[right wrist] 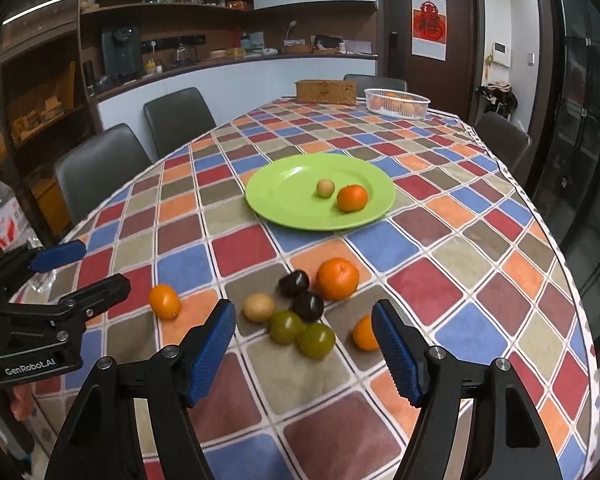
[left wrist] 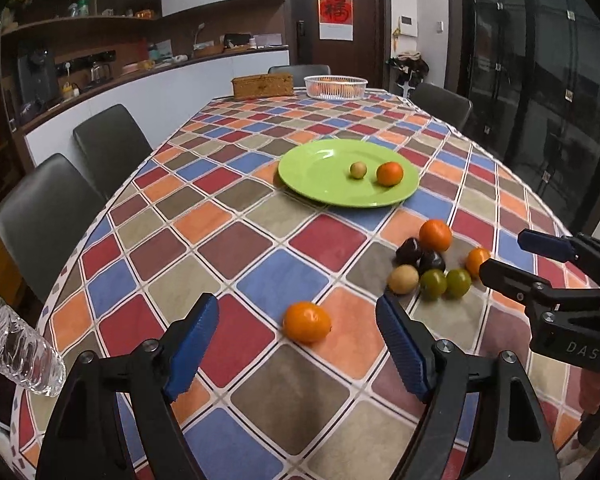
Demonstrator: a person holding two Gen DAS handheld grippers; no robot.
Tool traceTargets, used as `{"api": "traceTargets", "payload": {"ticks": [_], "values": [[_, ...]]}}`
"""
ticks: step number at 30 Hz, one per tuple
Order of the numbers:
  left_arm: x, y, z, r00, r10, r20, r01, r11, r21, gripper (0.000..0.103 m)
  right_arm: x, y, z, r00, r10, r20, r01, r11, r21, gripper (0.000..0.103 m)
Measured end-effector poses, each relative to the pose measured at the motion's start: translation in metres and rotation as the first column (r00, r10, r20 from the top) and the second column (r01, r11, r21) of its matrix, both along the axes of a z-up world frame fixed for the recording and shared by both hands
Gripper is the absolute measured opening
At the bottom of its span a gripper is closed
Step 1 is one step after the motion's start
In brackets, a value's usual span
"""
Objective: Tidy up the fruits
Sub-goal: 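Grasp a tangerine with the left tool while the right tool approaches a green fruit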
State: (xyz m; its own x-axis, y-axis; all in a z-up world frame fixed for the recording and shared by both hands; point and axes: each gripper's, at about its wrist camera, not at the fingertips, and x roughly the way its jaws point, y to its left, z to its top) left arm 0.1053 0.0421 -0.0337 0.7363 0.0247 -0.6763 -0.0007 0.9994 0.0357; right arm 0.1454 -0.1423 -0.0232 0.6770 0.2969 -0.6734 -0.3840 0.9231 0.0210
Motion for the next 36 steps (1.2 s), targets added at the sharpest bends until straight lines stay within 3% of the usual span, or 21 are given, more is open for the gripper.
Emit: {"api": "traceTargets", "payload": {"ticks": [12, 16, 26, 36], "values": [[0.008, -0.004, -0.027, 0.999, -0.026, -0.048, 0.027, 0.999, 0.027, 0.08, 0.004, -0.001, -0.029, 0.998, -0.001, -0.055, -0.002, 0.999, -0.054, 0.07], [0.014, -0.003, -0.034, 0.997, -0.033, -0.07, 0.034, 0.999, 0.014, 0.079, 0.008, -0.001, -0.035, 0.997, -0.001, -0.071, -0.003, 0.998, -0.061, 0.065], [0.032, -0.002, -0.046, 0.992, -0.047, -0.114, 0.045, 0.999, -0.017, 0.065, 0.022, 0.0, -0.049, 0.992, 0.007, -0.127, -0.014, 0.999, -0.052, 0.05], [0.044, 0.001, -0.057, 0.986, -0.05, -0.157, 0.043, 0.998, -0.047, 0.044, 0.031, 0.004, -0.057, 0.988, 0.015, -0.154, -0.023, 0.999, -0.047, 0.042]]}}
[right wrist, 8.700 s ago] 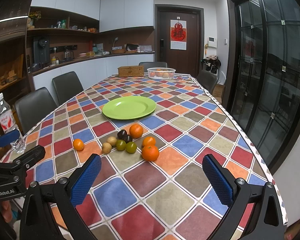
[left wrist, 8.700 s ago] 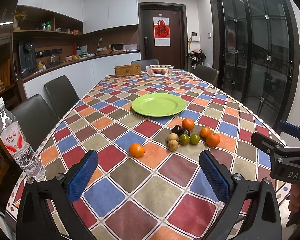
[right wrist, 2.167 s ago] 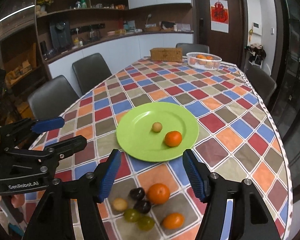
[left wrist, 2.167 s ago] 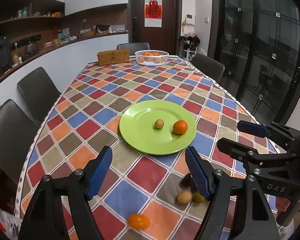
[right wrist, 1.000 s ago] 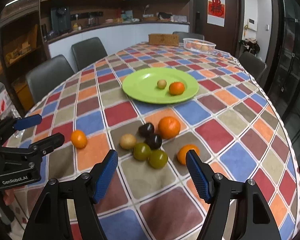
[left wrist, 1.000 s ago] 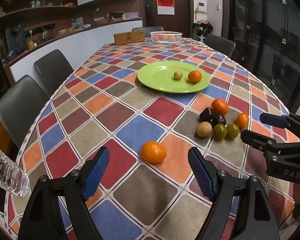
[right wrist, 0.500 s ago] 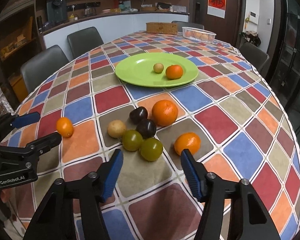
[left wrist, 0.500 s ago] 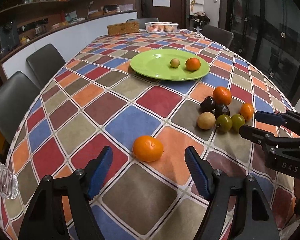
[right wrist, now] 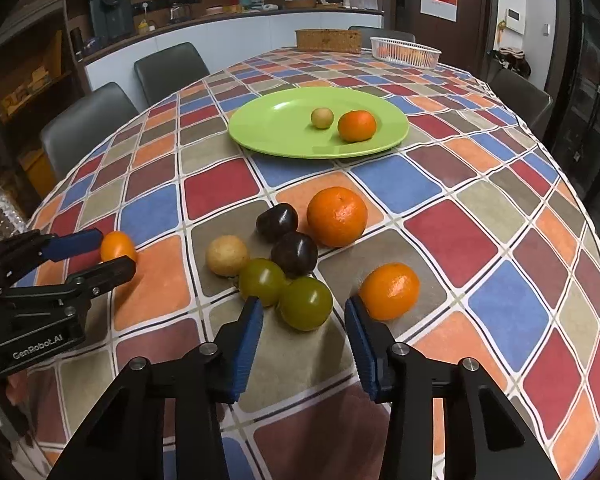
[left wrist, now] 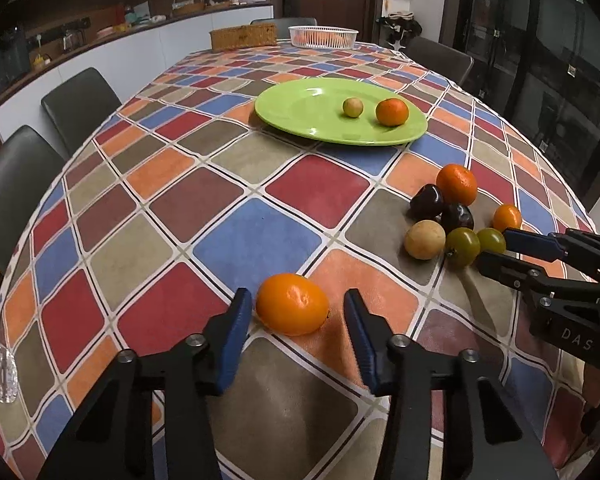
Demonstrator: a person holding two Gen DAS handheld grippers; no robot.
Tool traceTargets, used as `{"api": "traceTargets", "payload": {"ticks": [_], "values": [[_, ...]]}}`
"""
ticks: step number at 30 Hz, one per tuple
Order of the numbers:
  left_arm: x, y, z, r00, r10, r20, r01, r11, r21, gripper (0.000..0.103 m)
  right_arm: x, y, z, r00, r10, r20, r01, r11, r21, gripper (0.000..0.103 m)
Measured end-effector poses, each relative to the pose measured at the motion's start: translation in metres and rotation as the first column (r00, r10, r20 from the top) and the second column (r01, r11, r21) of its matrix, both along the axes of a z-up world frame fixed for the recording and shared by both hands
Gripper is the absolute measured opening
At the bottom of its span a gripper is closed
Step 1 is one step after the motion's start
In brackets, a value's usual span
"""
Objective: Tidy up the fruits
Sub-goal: 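Grasp a tangerine with the left tool while the right tool approaches a green fruit, then close the right tool on the green fruit while the left tool lifts the tangerine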
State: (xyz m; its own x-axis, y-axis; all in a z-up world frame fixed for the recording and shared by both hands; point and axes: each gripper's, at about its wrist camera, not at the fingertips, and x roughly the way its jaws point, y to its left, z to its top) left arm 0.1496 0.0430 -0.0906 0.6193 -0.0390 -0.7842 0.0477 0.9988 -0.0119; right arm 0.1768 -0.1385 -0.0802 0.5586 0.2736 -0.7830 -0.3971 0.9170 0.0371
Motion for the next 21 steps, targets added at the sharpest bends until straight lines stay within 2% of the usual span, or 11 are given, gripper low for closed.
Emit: {"api": "traceTargets", "payload": {"ticks": [5, 9, 15, 21], "values": [[0.004, 0.0, 0.0, 1.0, 0.003, -0.005, -0.003, 1.0, -0.003, 0.037, 0.003, 0.001, -0.002, 1.0, 0.004, -0.009, -0.004, 1.0, 0.008, 0.037], [0.004, -0.002, 0.0, 1.0, 0.001, -0.006, -0.001, 1.0, -0.002, 0.037, 0.004, 0.0, -0.003, 1.0, 0.003, -0.012, -0.003, 1.0, 0.007, 0.03], [0.002, -0.004, 0.005, 1.0, -0.011, 0.003, 0.011, 1.0, -0.015, 0.037, 0.002, -0.003, 0.0, 1.0, 0.0, -0.007, 0.0, 1.0, 0.019, 0.029], [-0.008, -0.007, 0.021, 0.999, -0.026, 0.046, 0.027, 1.0, -0.014, 0.037, -0.006, -0.005, 0.012, 1.0, 0.013, 0.023, -0.013, 0.999, 0.036, 0.029]]}}
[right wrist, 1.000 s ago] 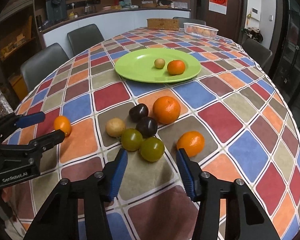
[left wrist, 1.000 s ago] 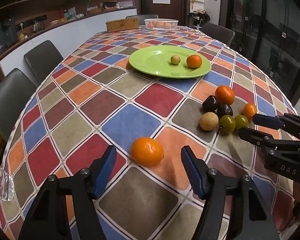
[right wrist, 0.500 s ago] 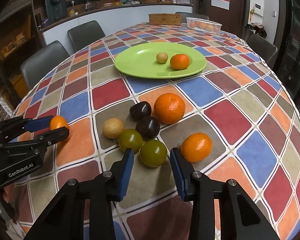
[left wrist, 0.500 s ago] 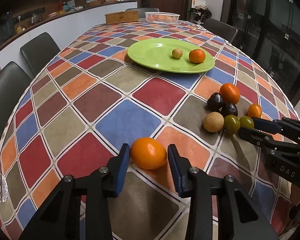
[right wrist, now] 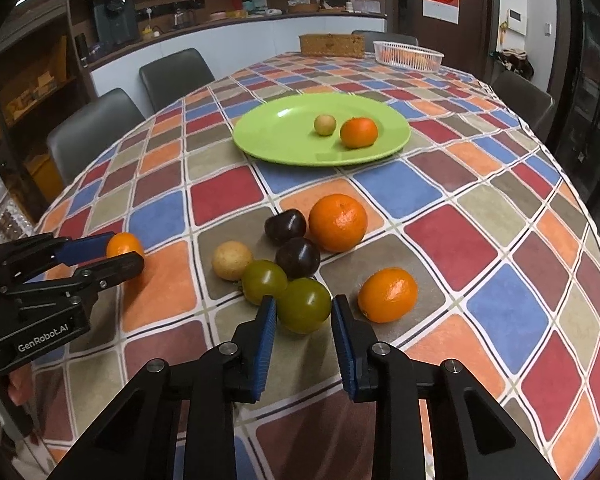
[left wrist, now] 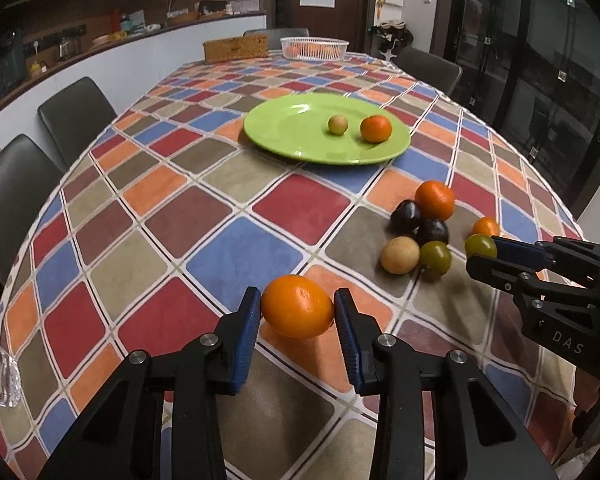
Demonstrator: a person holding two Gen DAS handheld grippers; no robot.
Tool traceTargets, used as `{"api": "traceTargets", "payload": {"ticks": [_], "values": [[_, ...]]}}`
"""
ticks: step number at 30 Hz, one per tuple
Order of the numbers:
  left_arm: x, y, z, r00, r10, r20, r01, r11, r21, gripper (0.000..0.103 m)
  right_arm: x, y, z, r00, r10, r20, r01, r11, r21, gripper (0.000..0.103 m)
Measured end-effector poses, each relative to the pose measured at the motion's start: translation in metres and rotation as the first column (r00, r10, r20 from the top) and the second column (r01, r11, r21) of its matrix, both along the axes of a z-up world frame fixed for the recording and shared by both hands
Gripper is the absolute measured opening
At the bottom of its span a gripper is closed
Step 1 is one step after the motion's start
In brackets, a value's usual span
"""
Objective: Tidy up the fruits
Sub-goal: 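Close the right tool on the green fruit while the left tool lifts the tangerine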
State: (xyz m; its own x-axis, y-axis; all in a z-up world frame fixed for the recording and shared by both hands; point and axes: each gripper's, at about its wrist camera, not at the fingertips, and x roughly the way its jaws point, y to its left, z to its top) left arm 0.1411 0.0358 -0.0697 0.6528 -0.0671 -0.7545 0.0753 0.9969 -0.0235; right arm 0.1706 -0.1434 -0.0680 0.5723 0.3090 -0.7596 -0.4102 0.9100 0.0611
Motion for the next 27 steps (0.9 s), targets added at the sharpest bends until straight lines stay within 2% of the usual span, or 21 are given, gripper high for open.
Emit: {"api": "traceTargets", "payload": {"ticks": [13, 27], "values": [[-0.011, -0.011, 0.036, 0.995, -0.034, 0.092, 0.035, 0.999, -0.008, 0.037, -0.012, -0.003, 0.034, 0.997, 0.026, 0.077, -0.031, 0.998, 0.059, 0.029], [0.025, -0.017, 0.072, 0.98, -0.073, 0.184, 0.08, 0.996, -0.027, 0.037, 0.022, 0.003, 0.072, 0.984, 0.04, 0.172, -0.058, 0.993, 0.101, 0.029]]}}
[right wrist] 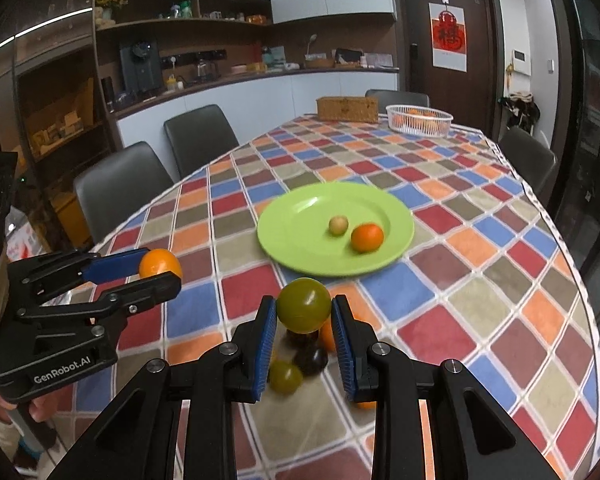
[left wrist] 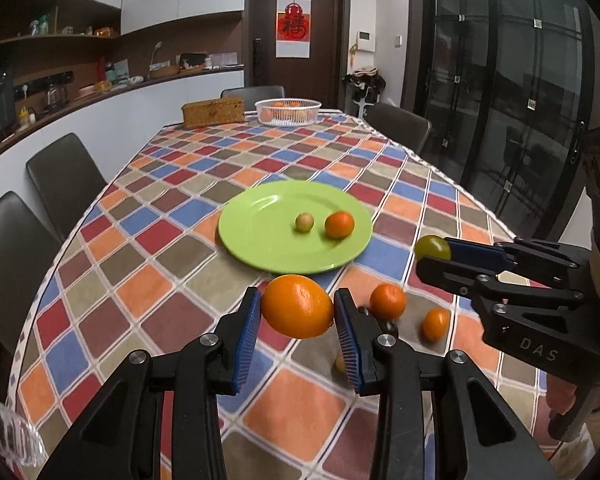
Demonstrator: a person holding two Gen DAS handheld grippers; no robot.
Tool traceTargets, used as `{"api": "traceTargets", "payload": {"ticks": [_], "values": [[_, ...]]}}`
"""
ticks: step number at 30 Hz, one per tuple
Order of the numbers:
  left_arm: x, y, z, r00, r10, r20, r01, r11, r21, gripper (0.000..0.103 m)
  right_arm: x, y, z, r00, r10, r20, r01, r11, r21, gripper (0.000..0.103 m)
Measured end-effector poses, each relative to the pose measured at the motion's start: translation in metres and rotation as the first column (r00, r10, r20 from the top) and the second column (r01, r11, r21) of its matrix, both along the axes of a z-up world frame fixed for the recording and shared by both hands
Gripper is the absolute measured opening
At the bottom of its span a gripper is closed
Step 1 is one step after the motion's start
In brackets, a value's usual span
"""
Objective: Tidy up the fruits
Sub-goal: 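Close the right tool on the green fruit while the left tool lifts the tangerine, then carry the tangerine and green fruit onto the green plate and open both tools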
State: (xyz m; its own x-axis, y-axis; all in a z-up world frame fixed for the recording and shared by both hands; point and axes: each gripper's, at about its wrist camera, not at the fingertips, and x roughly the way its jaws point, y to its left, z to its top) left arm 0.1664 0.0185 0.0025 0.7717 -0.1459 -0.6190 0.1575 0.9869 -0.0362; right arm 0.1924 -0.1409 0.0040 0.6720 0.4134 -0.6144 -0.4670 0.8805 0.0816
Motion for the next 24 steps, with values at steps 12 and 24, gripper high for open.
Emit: {"api": "traceTargets", "payload": {"ticks": [12, 24], "values": [[0.059, 0.005, 0.006, 1.0, -0.025, -0.004, 0.025, 1.0, -0.016, 0.037, 0.06, 0.013, 0.005, 1.0, 0.018, -0.02, -0.018, 1.0, -0.008, 0.029], [0.123, 0.016, -0.014, 0.996, -0.054, -0.073, 0.049, 0.997, -0.059, 0.037, 0.118, 0.028, -0.015, 0.995, 0.023, -0.097, -0.028, 0.998, -0.05, 0.029]]}}
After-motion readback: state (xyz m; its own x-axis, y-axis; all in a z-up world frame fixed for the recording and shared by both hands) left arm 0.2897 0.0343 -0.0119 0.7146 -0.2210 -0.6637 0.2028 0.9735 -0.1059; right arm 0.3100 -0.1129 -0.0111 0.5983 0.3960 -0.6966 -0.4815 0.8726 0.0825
